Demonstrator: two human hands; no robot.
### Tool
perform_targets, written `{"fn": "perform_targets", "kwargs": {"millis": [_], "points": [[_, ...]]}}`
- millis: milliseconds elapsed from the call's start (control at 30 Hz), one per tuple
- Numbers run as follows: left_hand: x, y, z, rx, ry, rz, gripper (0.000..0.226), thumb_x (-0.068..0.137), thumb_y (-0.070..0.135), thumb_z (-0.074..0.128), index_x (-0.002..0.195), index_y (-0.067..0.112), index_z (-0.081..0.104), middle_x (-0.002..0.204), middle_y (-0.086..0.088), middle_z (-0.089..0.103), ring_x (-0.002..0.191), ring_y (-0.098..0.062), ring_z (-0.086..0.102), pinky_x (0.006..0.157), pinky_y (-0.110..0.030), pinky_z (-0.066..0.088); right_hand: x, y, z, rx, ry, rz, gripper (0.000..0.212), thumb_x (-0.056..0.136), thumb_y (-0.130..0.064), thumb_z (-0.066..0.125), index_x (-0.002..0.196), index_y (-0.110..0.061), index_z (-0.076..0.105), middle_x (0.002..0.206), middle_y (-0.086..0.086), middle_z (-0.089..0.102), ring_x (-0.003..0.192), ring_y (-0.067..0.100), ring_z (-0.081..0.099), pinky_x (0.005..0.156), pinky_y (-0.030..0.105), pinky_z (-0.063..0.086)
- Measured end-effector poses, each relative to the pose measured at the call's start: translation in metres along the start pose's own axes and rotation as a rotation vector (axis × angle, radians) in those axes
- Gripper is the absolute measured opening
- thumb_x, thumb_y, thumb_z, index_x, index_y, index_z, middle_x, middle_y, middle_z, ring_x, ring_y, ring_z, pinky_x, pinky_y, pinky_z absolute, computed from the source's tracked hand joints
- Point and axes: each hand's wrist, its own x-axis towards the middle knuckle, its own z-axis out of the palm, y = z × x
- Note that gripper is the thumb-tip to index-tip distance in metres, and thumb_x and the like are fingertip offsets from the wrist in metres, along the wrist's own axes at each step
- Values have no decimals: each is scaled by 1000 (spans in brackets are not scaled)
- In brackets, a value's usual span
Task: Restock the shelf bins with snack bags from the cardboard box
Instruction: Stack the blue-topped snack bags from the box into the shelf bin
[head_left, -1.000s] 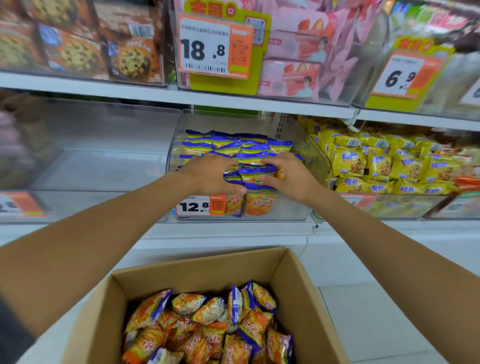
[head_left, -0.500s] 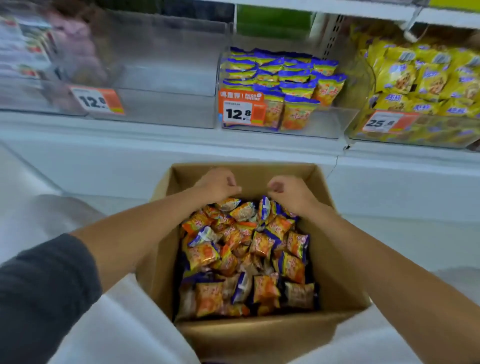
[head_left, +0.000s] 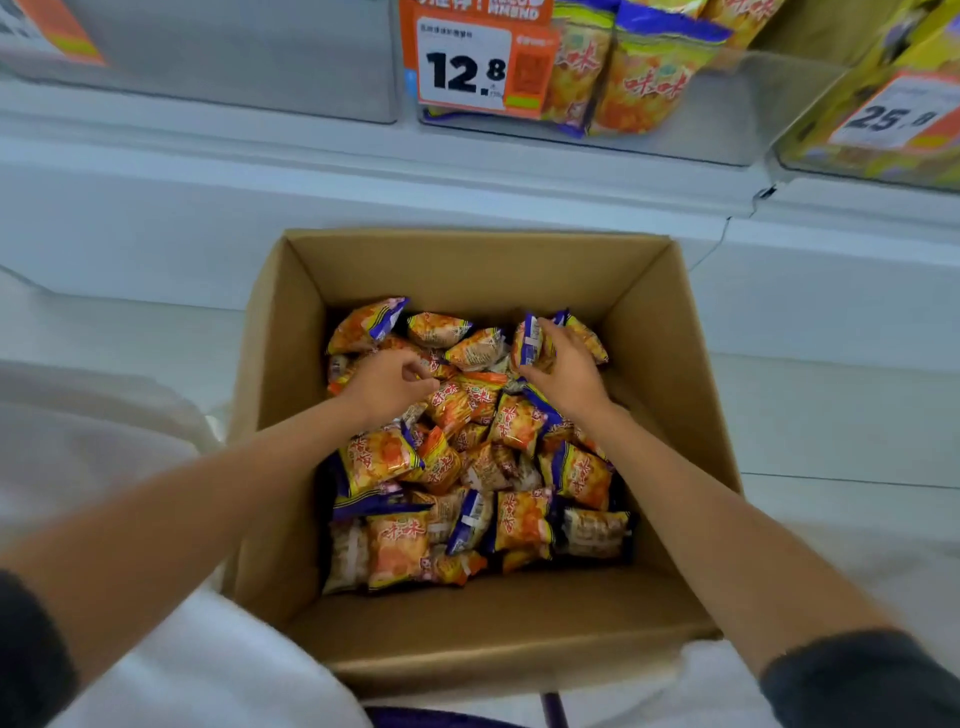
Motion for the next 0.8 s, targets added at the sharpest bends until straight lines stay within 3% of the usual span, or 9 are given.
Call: {"fn": "perform_targets", "kwargs": {"millis": [100, 233, 333, 433, 500, 533, 600, 667, 800], "points": [[-1, -1, 7, -50, -20, -18, 16, 89, 28, 69, 93, 13, 67, 88, -7, 66, 81, -19, 61, 64, -30, 47, 16, -2, 14, -83, -110, -46, 70, 90, -29, 67, 150, -24, 31, 157, 11, 24, 146, 27, 22, 114, 38, 29], [-7, 2, 6, -156, -31, -84, 15, 92, 25, 65, 97, 10, 67, 96, -7, 66, 86, -19, 60, 68, -26, 47, 11, -4, 5, 4, 60, -79, 43, 86, -10, 69, 126, -12, 54, 134, 11, 46, 122, 26, 49, 91, 19, 38], [-14, 16, 3, -383, -52, -198, 24, 98, 27, 57, 110, 8, 62, 108, -13, 65, 86, -17, 61, 69, -23, 50, -10, -26, -16, 345, 138, -40, 65, 78, -12, 77, 133, -21, 44, 119, 2, 51, 111, 16, 53, 84, 21, 44], [-15, 33, 2, -730, -212, -376, 51, 94, 45, 57, 132, 11, 52, 126, -11, 61, 109, -21, 62, 86, -29, 54, -41, -60, -27, 702, -39, 33, 84, 74, -13, 83, 141, -28, 34, 117, -1, 52, 104, 4, 53, 80, 17, 46], [-15, 40, 4, -928, -286, -440, 48, 90, 46, 62, 125, 13, 58, 121, -10, 64, 111, -23, 62, 93, -36, 53, -59, -72, -24, 796, -158, 47, 77, 74, -11, 83, 136, -26, 40, 119, 3, 54, 107, 10, 56, 86, 24, 50], [-13, 42, 6, -1004, -272, -453, 46, 89, 41, 65, 124, 11, 58, 118, -11, 66, 108, -23, 64, 90, -37, 55, -64, -73, -21, 814, -206, 47, 71, 74, -11, 83, 131, -25, 44, 119, 5, 55, 108, 15, 58, 90, 30, 52], [-8, 41, 10, -1039, -147, -453, 56, 85, 28, 73, 132, 7, 49, 118, -11, 66, 101, -21, 66, 72, -33, 56, -67, -67, -19, 799, -269, 58, 59, 74, -14, 83, 122, -24, 50, 118, 5, 60, 109, 16, 60, 95, 34, 51], [-2, 35, 11, -929, -12, -445, 68, 78, 20, 81, 133, 9, 43, 121, -9, 63, 96, -19, 66, 62, -30, 54, -60, -56, -22, 698, -242, 84, 49, 78, -21, 80, 120, -22, 55, 118, 2, 61, 111, 14, 59, 94, 28, 49], [8, 23, 10, -806, 21, -420, 66, 75, 21, 82, 131, 13, 49, 120, -7, 64, 101, -18, 64, 70, -30, 54, -25, -17, -32, 212, 29, 57, 45, 87, -13, 69, 130, -13, 54, 129, 3, 55, 123, 17, 51, 98, 22, 40]]}}
